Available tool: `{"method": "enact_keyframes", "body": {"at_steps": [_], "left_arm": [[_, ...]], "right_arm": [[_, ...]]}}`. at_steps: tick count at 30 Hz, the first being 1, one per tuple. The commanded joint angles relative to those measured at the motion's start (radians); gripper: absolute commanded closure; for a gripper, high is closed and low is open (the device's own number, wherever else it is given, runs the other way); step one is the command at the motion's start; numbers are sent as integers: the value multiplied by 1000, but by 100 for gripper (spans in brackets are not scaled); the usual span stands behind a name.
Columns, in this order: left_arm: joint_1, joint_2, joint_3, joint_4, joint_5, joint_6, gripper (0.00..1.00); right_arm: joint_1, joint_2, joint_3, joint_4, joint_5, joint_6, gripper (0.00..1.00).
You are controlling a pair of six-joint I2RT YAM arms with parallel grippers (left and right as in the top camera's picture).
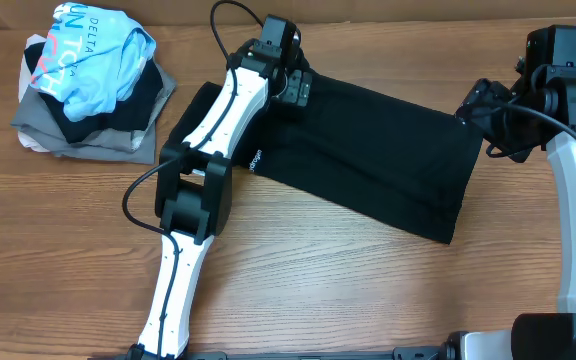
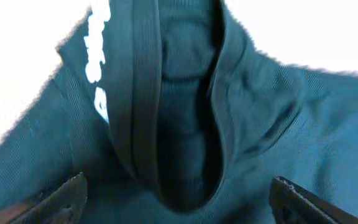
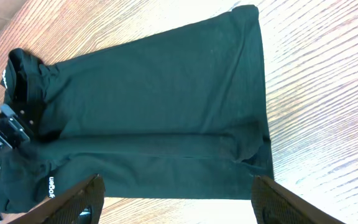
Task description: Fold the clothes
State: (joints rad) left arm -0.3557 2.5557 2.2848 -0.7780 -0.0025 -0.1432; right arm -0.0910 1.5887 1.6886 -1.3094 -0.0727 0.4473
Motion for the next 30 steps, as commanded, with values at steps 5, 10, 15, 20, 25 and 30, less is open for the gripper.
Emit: {"method": "enact_keyframes", "body": {"at_steps": [5, 10, 15, 20, 25, 30], "left_arm": [[-5, 25, 47, 89, 18, -40, 13], [-16, 25, 47, 74, 8, -36, 26], [-18, 25, 47, 54, -32, -36, 29], [-18, 25, 47, 56, -30, -37, 27], [-18, 27, 45, 63, -31, -37, 27], [-18, 55, 45, 77, -31, -37, 25]], "right_arm": [[-3, 33, 13, -3, 27, -7, 21], [-3, 72, 13, -3, 27, -6, 21], [-3, 98, 13, -3, 26, -6, 21], [-3, 111, 13, -2, 26, -6, 21], [-3, 111, 13, -2, 27, -6, 21], [-3, 111, 13, 0, 26, -6, 21]]}}
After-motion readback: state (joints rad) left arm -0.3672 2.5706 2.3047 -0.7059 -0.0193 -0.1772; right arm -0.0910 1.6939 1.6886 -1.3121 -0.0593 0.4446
